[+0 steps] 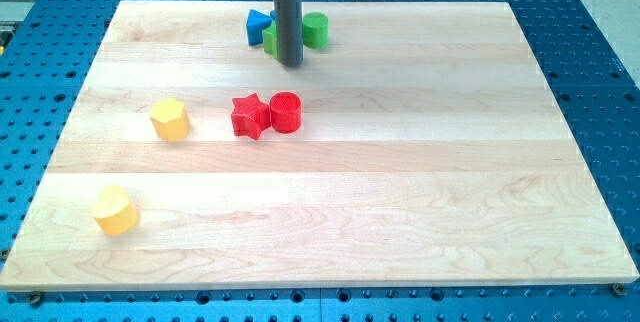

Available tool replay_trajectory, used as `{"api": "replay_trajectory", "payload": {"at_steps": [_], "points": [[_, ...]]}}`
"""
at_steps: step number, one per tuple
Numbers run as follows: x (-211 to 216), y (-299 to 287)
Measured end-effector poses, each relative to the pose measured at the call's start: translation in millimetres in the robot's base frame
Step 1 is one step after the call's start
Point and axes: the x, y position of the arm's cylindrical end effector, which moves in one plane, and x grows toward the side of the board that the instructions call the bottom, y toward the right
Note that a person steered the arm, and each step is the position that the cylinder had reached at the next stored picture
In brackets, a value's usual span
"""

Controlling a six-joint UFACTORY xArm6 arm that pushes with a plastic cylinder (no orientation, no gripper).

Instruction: Move the hexagon into the green and blue blocks

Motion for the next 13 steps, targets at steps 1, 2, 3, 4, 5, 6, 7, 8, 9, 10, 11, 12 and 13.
{"api": "replay_trajectory", "payload": {"at_steps": [1,2,3,4,5,6,7,8,9,10,11,12,13], "points": [[22.8,-16.4],[32.9,-79.6],[94.1,-175.7],[139.4,-207.4],[209.7,-184.9],[174.7,-136.7],[118.4,-98.8],[81.0,-93.1],[112.8,-100.4],[145.6,-105.6],[141.4,-110.2],[110.1,-110.2],[121.9,-115.9]]}}
